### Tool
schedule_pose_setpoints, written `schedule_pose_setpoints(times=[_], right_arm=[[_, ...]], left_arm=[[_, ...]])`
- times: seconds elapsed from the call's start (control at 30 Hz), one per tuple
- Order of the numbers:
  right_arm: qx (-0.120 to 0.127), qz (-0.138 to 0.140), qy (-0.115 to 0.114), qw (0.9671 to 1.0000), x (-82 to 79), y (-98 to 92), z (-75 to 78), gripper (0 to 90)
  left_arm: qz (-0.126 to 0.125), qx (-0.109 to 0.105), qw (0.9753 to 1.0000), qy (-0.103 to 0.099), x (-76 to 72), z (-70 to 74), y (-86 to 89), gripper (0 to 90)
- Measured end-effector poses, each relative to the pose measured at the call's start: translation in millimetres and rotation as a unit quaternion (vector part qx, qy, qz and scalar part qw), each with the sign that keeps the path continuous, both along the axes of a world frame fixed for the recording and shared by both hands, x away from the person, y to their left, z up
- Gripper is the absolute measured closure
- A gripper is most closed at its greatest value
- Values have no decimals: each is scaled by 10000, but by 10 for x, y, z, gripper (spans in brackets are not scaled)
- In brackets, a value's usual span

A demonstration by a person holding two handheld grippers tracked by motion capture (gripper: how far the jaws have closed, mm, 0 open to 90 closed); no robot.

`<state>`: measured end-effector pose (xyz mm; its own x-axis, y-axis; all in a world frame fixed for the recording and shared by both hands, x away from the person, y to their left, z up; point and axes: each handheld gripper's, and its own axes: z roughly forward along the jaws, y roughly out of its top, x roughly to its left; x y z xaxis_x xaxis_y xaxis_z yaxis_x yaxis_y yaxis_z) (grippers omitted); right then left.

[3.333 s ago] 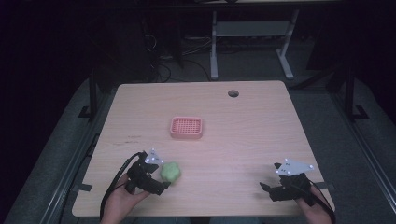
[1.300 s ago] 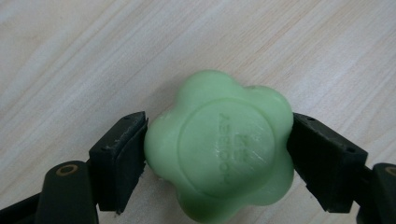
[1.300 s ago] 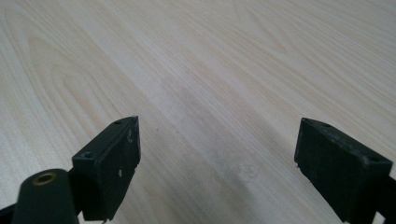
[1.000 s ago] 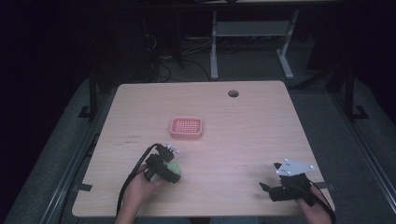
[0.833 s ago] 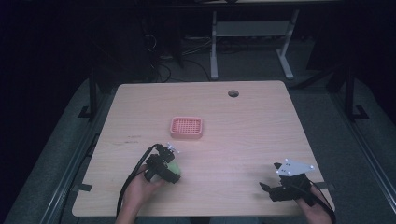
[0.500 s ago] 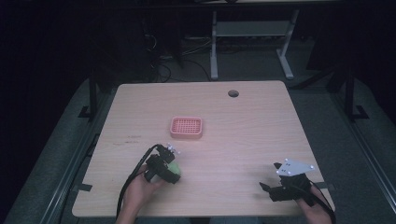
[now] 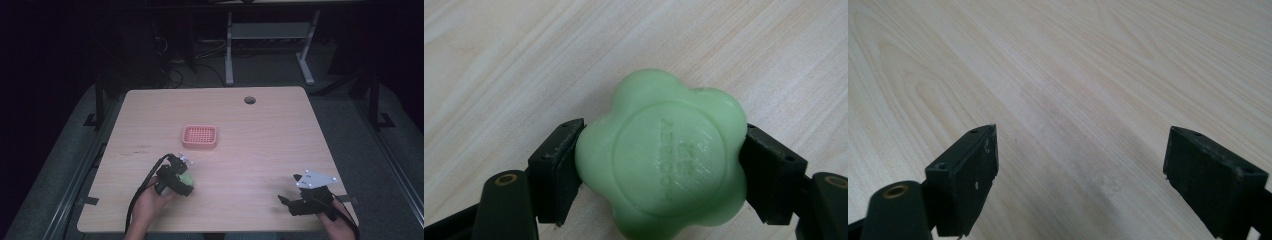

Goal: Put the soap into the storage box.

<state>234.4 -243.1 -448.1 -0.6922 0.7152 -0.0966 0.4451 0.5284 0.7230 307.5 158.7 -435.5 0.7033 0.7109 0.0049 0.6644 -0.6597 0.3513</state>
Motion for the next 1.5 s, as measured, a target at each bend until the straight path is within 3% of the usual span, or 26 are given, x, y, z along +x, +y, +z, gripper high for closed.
schedule_pose_setpoints(times=[0.5, 0.97, 1.03, 1.5], right_arm=[[13, -7, 25, 10000, 8, -1, -8, 138], [24, 19, 1, 10000, 21, -2, -8, 138], [-79, 93, -43, 9999, 33, -6, -12, 138], [-12, 32, -22, 10000, 18, 13, -7, 138]], left_arm=[[82, -190, 9997, -90, 49, 112, 45, 265], [33, -228, 9997, -6, 150, 187, 3, 265], [20, -238, 9997, -46, 170, 201, -11, 265], [-16, -350, 9994, 44, 284, 246, 1, 265]])
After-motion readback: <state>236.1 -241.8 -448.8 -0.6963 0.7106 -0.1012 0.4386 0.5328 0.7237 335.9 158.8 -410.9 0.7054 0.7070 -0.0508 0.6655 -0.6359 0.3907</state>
